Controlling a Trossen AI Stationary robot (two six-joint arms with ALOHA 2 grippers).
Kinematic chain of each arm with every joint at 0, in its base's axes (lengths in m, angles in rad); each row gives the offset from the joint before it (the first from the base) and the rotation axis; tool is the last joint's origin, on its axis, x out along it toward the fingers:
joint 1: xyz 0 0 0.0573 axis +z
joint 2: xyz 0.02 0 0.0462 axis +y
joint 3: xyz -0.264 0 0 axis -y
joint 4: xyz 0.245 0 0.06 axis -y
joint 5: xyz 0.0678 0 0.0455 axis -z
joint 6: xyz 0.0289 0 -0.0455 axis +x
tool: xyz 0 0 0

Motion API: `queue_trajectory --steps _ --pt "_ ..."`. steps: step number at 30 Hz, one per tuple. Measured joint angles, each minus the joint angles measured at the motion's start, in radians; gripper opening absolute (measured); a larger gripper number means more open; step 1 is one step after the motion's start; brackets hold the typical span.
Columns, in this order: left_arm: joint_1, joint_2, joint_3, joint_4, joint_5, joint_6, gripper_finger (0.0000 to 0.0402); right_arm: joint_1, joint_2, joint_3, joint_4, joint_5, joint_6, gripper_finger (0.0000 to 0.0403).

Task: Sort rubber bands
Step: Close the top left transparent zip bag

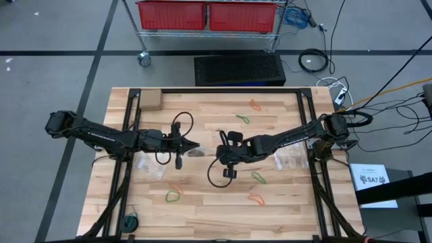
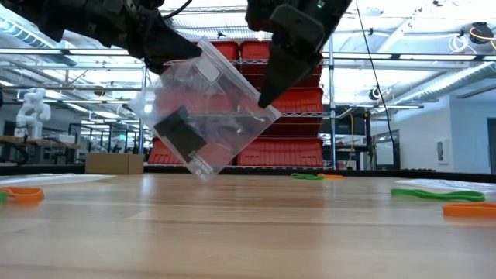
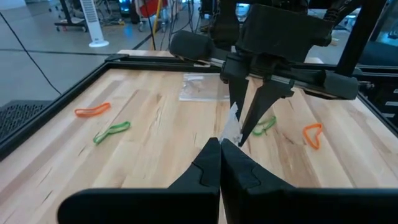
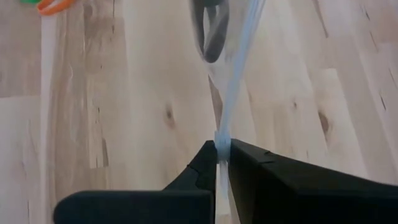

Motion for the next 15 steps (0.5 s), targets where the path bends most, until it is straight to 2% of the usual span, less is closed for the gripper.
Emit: queue_trajectory --steps 15 --pt "0.0 -0.006 0.0 -0.005 -0.001 0.0 0.0 0.005 0.0 0.0 -0.068 0.0 0.041 0.0007"
